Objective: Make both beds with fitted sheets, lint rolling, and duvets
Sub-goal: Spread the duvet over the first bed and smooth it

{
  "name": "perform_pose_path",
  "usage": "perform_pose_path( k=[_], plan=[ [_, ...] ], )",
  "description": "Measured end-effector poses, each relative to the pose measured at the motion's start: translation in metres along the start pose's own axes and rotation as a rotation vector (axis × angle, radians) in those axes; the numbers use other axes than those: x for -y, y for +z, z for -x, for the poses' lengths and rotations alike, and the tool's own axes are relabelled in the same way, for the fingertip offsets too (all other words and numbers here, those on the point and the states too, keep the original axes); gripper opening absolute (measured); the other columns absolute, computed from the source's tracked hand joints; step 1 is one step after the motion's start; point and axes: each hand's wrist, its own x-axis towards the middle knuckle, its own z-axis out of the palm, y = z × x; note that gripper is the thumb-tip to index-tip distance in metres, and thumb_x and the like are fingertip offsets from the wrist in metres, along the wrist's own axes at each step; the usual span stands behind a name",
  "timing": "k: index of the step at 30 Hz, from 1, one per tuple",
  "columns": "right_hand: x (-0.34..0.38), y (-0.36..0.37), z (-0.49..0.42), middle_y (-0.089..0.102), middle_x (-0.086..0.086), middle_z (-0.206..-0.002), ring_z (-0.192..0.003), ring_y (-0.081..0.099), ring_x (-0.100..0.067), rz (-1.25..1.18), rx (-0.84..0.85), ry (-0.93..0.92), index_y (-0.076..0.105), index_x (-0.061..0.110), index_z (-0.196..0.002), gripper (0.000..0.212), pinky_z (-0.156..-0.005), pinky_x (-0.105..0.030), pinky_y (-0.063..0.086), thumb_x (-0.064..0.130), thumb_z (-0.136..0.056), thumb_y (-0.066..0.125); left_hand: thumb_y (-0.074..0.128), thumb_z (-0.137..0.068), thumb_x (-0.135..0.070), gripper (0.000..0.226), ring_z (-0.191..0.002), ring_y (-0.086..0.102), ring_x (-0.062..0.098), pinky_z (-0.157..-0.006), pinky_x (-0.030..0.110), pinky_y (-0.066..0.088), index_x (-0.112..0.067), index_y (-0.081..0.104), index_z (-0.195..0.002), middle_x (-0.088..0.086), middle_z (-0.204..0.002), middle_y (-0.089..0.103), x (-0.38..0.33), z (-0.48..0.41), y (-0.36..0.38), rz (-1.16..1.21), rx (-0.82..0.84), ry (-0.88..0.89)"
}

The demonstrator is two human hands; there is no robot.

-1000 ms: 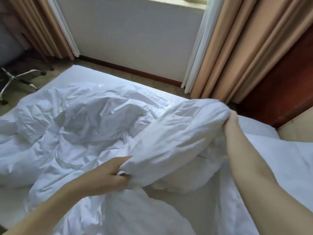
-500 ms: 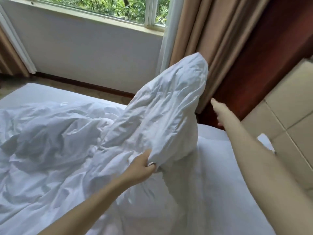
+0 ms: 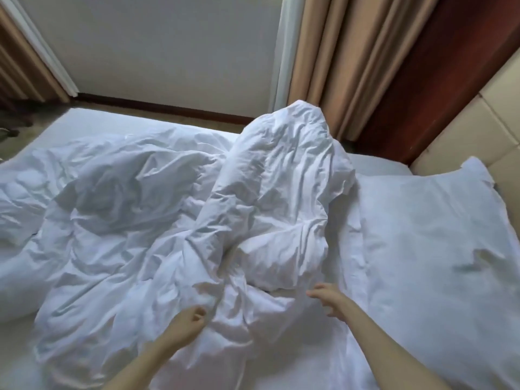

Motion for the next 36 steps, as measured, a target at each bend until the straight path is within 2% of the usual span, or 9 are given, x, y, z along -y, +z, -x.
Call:
perform_pose_path(
  k=[3,6,12,15,17,20,24,31,36],
  plan=[
    [-0.006,0.018,-0.014,0.036,-0.015,-0.146,-0.121,0.045,-0.026,-0.003,-0.076,-0.069,0.031,0.006,-0.145,0.064,-0.087,-0.031,0.035,0.008,-0.089,0.062,0.058,-0.074,-0.026,0.013,-0.094,0.057,0.022,-0.072,0.022,0.037,-0.022,0.053,-0.085,0.006,-0.103,0.059,0.061,0.003,0.014,-0.053,0.007,-0.101],
    [-0.026,0.036,-0.042,0.036,-0.017,-0.146,-0.120,0.046,-0.027,-0.134,-0.167,-0.057,0.024,0.002,-0.147,0.074,-0.081,-0.027,0.033,0.002,-0.086,0.064,0.046,-0.040,-0.063,0.096,-0.121,0.048,0.018,-0.096,0.020,0.035,-0.017,0.050,-0.124,0.005,-0.131,0.050,0.100,-0.006,0.043,-0.080,-0.018,-0.071],
    [-0.045,0.081,-0.116,0.060,-0.005,-0.114,-0.109,0.058,-0.029,-0.608,-0.070,0.114,0.051,0.011,-0.121,0.063,-0.089,-0.046,0.047,0.039,-0.072,0.079,0.059,-0.042,-0.076,0.147,-0.145,-0.018,0.020,-0.115,0.048,0.012,-0.015,-0.026,-0.145,-0.005,-0.151,-0.032,0.115,-0.049,0.107,-0.419,0.153,-0.102],
    [-0.041,0.108,-0.150,0.066,-0.017,-0.114,-0.097,0.063,-0.029,-0.745,-0.066,-0.021,0.058,-0.002,-0.121,0.052,-0.088,-0.046,0.053,0.018,-0.077,0.077,0.067,-0.059,-0.060,0.133,-0.147,-0.008,0.020,-0.108,0.056,0.023,-0.017,-0.022,-0.148,-0.007,-0.155,-0.022,0.122,-0.066,0.134,-0.591,0.037,-0.190],
    [-0.045,0.118,-0.150,0.063,-0.018,-0.117,-0.101,0.061,-0.030,-0.767,-0.133,-0.087,0.055,-0.004,-0.123,0.044,-0.086,-0.043,0.051,0.006,-0.082,0.070,0.058,-0.070,-0.039,0.084,-0.135,0.039,0.020,-0.089,0.052,0.042,-0.014,0.027,-0.144,0.004,-0.149,0.034,0.134,-0.076,0.142,-0.607,-0.182,-0.050],
    [-0.068,0.111,-0.116,0.063,-0.014,-0.119,-0.108,0.060,-0.030,-0.717,-0.223,-0.153,0.057,-0.001,-0.123,0.042,-0.086,-0.040,0.050,0.009,-0.083,0.066,0.046,-0.063,-0.021,0.009,-0.060,0.066,0.029,-0.054,0.035,0.043,-0.027,0.053,-0.068,0.003,-0.062,0.065,0.152,-0.069,0.140,-0.537,-0.395,0.210],
    [-0.120,0.065,-0.043,0.064,-0.010,-0.116,-0.107,0.061,-0.028,-0.809,-0.416,-0.228,0.060,0.000,-0.119,0.043,-0.096,-0.044,0.049,0.020,-0.084,0.070,0.033,-0.074,-0.042,0.044,-0.075,0.065,0.037,-0.056,0.032,0.033,-0.013,0.065,-0.077,0.014,-0.075,0.070,0.128,-0.033,0.127,-0.364,-0.368,0.149],
    [-0.175,-0.025,0.141,0.062,-0.009,-0.118,-0.107,0.060,-0.025,-1.015,-0.681,-0.582,0.054,0.002,-0.127,0.034,-0.097,-0.043,0.047,0.011,-0.094,0.056,0.048,-0.086,0.003,0.024,-0.064,0.051,0.025,-0.054,0.026,0.030,-0.011,0.049,-0.067,0.002,-0.061,0.054,0.061,0.088,0.133,0.010,-0.425,0.408],
    [-0.199,-0.077,0.265,0.061,-0.002,-0.122,-0.110,0.058,-0.021,-1.035,-0.781,-0.766,0.055,0.014,-0.123,0.029,-0.097,-0.039,0.048,0.019,-0.095,0.056,0.045,-0.081,-0.017,0.018,-0.058,0.045,0.023,-0.054,0.034,0.024,-0.009,0.040,-0.066,0.010,-0.059,0.049,0.015,0.172,0.135,-0.017,-0.441,0.550]
  ],
)
